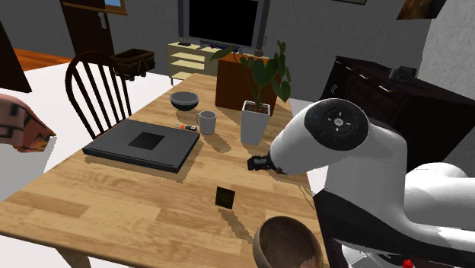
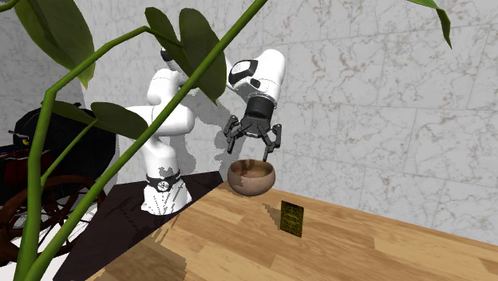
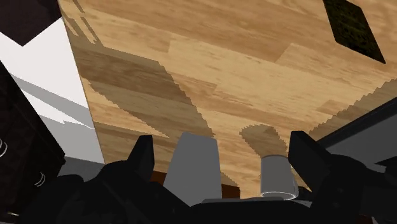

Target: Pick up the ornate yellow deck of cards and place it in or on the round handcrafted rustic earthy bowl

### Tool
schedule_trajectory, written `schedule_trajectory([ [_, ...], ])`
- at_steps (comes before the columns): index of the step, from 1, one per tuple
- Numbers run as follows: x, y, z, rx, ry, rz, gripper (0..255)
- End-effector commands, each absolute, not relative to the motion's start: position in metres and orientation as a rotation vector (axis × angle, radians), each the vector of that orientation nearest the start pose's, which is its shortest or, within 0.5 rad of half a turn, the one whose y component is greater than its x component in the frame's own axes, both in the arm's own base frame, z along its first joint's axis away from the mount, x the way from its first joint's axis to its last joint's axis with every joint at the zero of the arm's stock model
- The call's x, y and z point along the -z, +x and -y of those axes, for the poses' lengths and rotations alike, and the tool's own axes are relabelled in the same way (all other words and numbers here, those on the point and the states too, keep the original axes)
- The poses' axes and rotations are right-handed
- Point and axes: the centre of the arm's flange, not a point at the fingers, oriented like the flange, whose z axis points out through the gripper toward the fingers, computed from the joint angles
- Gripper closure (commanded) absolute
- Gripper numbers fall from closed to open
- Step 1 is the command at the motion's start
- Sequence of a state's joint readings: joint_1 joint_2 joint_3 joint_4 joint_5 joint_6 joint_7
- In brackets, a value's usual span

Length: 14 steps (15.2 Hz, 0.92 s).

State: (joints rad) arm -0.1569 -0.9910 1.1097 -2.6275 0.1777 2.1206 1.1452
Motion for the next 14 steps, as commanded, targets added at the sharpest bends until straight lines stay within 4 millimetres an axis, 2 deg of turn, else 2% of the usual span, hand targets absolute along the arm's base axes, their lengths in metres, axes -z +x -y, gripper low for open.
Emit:
schedule_trajectory([
  [1,-0.379,0.237,-0.328,1.128,-3.163,-0.916,0],
  [6,-0.327,0.26,-0.385,1.292,-3.089,-1.108,0],
  [11,-0.275,0.294,-0.437,1.453,-2.991,-1.299,0],
  [14,-0.267,0.3,-0.432,1.456,-2.988,-1.303,0],
])
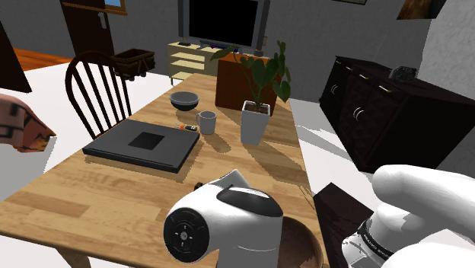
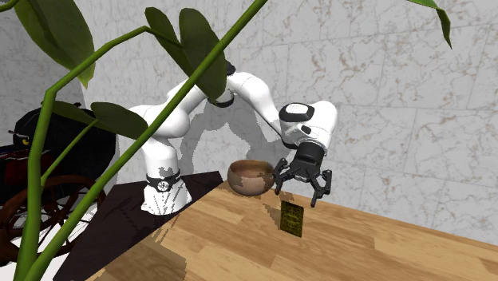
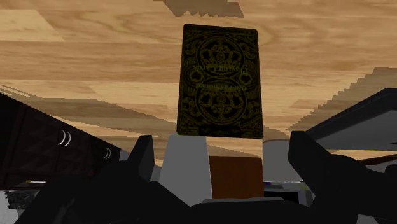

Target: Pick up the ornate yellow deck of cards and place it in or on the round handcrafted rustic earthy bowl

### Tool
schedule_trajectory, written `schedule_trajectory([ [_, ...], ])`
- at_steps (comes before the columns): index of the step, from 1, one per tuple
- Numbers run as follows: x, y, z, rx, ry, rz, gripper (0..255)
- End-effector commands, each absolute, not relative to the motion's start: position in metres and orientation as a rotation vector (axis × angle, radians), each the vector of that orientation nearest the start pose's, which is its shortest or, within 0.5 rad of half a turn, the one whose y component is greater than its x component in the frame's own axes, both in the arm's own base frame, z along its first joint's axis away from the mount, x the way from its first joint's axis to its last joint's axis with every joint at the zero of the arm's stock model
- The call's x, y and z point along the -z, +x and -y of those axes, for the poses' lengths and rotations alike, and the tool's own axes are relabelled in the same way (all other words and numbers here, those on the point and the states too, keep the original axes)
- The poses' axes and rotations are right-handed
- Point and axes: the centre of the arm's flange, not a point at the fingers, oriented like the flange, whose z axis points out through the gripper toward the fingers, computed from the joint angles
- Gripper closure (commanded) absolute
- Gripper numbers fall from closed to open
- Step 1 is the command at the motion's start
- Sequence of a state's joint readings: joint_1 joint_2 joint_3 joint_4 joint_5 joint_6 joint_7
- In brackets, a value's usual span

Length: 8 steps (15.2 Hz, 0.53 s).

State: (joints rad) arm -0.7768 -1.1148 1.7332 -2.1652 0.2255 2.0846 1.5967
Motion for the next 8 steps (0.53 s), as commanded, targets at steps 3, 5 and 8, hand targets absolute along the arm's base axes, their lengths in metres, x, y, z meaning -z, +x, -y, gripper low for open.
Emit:
schedule_trajectory([
  [3,-0.258,0.308,-0.422,1.456,-2.988,-1.303,0],
  [5,-0.25,0.315,-0.413,1.456,-2.988,-1.303,0],
  [8,-0.25,0.315,-0.413,1.456,-2.988,-1.303,0],
])
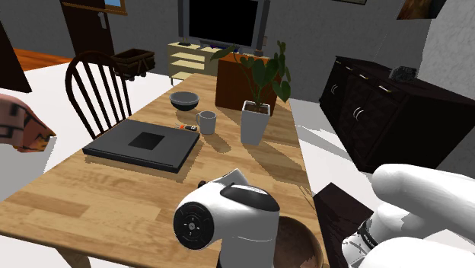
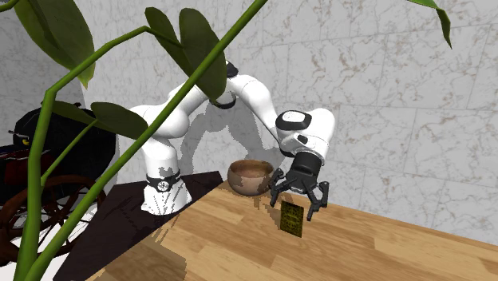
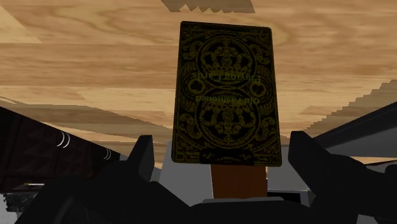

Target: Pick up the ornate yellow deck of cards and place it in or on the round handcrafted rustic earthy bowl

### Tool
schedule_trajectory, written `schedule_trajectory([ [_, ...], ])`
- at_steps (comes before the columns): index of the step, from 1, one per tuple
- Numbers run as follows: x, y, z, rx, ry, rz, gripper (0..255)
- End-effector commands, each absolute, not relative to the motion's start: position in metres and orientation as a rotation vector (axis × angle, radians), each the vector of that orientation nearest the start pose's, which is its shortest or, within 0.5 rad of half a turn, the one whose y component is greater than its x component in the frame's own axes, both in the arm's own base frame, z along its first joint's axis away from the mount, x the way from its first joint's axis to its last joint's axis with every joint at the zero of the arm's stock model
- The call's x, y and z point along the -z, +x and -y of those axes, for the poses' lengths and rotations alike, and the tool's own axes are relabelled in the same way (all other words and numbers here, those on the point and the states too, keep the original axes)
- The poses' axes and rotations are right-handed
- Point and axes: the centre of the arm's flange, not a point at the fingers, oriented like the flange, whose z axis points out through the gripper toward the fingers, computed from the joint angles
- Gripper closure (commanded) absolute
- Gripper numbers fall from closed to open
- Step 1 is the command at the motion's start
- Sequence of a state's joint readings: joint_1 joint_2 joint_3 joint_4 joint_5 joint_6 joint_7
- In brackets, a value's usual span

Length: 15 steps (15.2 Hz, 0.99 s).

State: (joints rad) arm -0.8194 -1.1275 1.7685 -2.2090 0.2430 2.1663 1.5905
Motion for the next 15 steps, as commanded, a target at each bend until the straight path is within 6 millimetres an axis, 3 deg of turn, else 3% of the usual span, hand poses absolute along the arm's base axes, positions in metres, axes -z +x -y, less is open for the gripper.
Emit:
schedule_trajectory([
  [1,-0.25,0.3147,-0.4132,1.456,-2.988,-1.303,0],
  [5,-0.25,0.3147,-0.4133,1.456,-2.988,-1.303,0],
  [6,-0.25,0.3147,-0.4133,1.456,-2.988,-1.303,255],
  [15,-0.25,0.3147,-0.4132,1.456,-2.988,-1.303,255],
])
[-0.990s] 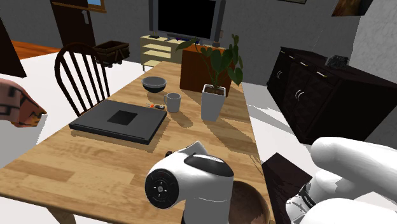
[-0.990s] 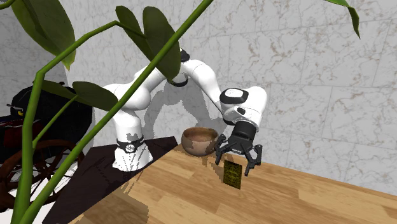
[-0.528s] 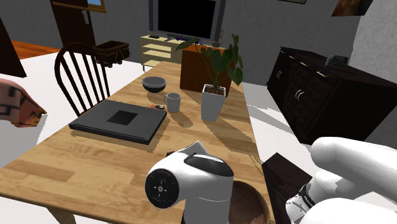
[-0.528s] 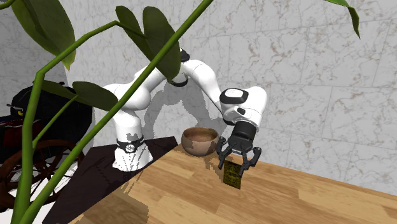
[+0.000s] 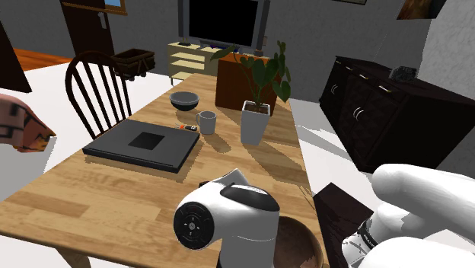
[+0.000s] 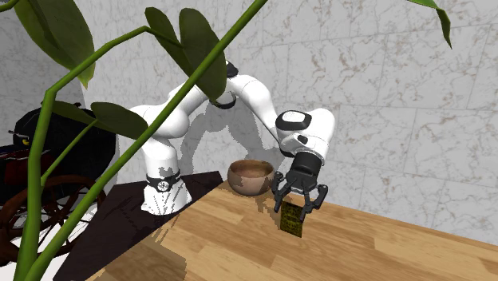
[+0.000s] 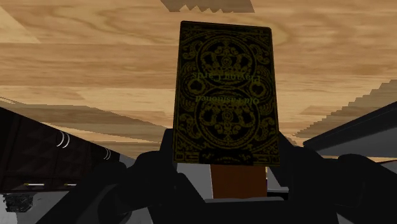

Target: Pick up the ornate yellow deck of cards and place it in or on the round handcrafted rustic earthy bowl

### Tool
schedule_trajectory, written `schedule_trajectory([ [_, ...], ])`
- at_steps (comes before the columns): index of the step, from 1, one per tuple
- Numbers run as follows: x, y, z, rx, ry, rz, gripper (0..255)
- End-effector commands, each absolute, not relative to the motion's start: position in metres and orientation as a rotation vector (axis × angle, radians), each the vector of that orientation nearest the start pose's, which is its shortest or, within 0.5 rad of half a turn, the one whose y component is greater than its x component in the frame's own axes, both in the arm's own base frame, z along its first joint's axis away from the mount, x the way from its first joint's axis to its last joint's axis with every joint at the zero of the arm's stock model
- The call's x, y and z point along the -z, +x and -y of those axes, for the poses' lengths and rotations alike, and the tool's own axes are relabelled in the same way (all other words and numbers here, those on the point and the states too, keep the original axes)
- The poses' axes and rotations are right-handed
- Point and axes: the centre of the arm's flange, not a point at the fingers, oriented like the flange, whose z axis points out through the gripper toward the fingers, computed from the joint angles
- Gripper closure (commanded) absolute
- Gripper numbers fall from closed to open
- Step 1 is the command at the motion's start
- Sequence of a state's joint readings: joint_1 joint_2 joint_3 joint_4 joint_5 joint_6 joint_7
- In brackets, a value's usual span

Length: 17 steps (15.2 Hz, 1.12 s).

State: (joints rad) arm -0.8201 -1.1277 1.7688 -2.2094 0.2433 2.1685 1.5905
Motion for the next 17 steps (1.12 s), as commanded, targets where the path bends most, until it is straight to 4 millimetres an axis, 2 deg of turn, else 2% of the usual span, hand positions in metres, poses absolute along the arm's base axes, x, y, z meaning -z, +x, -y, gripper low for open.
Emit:
schedule_trajectory([
  [1,-0.255,0.315,-0.413,1.456,-2.988,-1.303,255],
  [17,-0.34,0.315,-0.413,1.456,-2.988,-1.303,255],
])
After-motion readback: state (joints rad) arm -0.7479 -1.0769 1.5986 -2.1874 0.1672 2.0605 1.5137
